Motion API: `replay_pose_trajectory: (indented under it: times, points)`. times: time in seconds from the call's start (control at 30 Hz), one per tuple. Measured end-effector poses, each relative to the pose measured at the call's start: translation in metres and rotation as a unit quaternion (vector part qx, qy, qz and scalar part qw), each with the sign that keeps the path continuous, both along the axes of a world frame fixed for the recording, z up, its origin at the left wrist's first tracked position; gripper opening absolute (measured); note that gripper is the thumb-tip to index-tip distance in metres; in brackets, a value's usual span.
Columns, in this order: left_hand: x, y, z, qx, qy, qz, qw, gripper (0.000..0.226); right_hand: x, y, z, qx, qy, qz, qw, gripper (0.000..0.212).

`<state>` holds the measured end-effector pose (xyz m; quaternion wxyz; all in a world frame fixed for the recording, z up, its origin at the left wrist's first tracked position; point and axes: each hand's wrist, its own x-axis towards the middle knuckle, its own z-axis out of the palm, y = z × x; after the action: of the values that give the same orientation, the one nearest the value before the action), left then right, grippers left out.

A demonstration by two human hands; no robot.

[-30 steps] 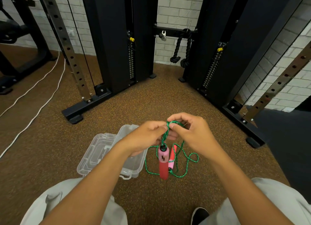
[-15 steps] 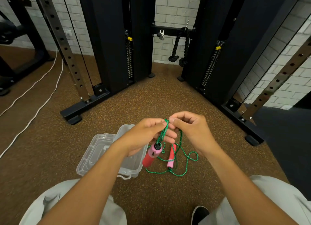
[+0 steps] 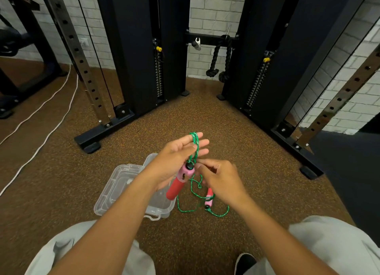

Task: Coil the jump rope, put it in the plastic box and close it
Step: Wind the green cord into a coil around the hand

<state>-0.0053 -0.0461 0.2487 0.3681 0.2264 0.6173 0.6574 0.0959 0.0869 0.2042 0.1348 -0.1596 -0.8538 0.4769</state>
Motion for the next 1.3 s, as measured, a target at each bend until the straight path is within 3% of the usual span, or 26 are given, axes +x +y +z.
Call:
replay_pose_trajectory:
  times: [0.17,0.3,0.57,0.73,1.03,1.3]
  points:
    - [-0.006,0.000,-0.001,-0.004,0.025,0.061,0.998,0.039,0.006,-0.005,0.017,0.156,0.020,0.040,0.987,0.013]
    - [-0.008,0.000,-0.005,-0.047,0.104,0.046,0.992,0.034,0.007,0.002,0.032,0.170,0.047,0.044,0.983,0.007]
    - [0.002,0.003,-0.007,-0.055,0.148,-0.048,0.986,0.025,0.003,0.024,0.048,0.099,0.087,-0.011,0.991,0.004]
    - [0.005,0.006,-0.005,-0.039,0.130,-0.046,0.990,0.027,0.002,0.029,0.052,0.125,0.107,-0.027,0.986,0.003]
    - [0.006,0.006,-0.003,-0.027,0.103,-0.036,0.994,0.026,-0.003,0.040,0.040,-0.030,0.086,0.009,0.996,0.017]
    - [0.006,0.003,-0.002,-0.053,0.078,-0.055,0.994,0.024,-0.007,0.033,0.034,-0.027,0.073,0.016,0.997,0.019]
